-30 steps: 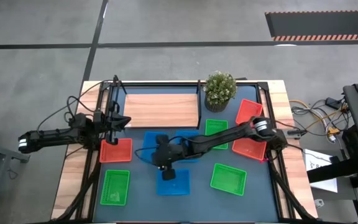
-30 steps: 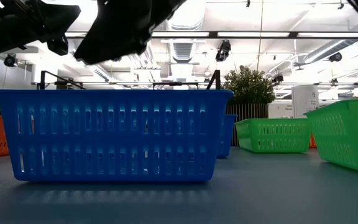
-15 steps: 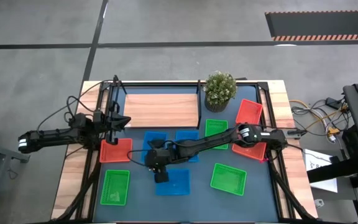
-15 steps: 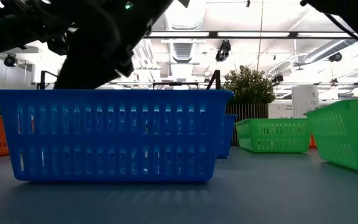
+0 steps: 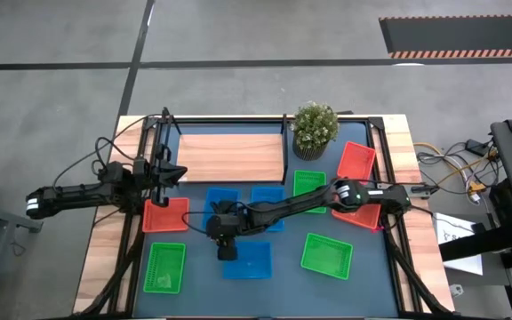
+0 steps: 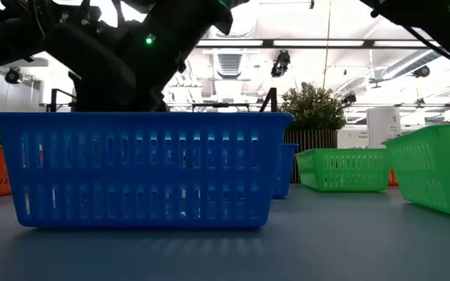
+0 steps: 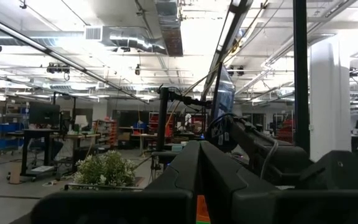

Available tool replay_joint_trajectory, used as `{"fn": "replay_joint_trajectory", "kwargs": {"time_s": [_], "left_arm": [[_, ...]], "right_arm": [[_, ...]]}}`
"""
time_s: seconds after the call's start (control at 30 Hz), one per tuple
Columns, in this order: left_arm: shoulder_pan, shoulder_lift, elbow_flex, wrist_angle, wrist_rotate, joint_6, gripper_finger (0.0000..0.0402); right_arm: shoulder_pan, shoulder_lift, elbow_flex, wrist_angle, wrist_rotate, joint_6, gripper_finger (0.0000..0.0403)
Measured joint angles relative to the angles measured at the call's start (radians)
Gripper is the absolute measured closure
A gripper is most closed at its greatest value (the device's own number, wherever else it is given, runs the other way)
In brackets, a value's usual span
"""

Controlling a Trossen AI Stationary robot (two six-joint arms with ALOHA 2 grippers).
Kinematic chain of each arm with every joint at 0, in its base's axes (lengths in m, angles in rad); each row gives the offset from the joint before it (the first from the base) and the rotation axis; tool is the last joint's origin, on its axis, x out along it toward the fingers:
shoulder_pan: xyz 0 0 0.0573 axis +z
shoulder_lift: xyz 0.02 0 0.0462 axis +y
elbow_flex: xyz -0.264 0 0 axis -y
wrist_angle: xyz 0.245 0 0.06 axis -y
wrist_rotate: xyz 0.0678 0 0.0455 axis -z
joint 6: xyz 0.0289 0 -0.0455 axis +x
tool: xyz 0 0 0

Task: Stack baskets on shelf by color
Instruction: Put the top left blue bin on the shelf

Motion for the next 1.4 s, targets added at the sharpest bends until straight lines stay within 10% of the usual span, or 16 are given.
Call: {"fn": "replay_joint_trajectory", "kwargs": {"time_s": [0.5,1.4], "left_arm": [[0.000,0.002,0.000,0.001,0.000,0.000,0.0402],[0.000,0.002,0.000,0.002,0.000,0.001,0.0402]], "right_arm": [[-0.005,0.025,0.004,0.052,0.001,-0.088,0.0386],[-0.015,-0.205,0.165,-0.331,0.083,-0.398,0.0392]]}}
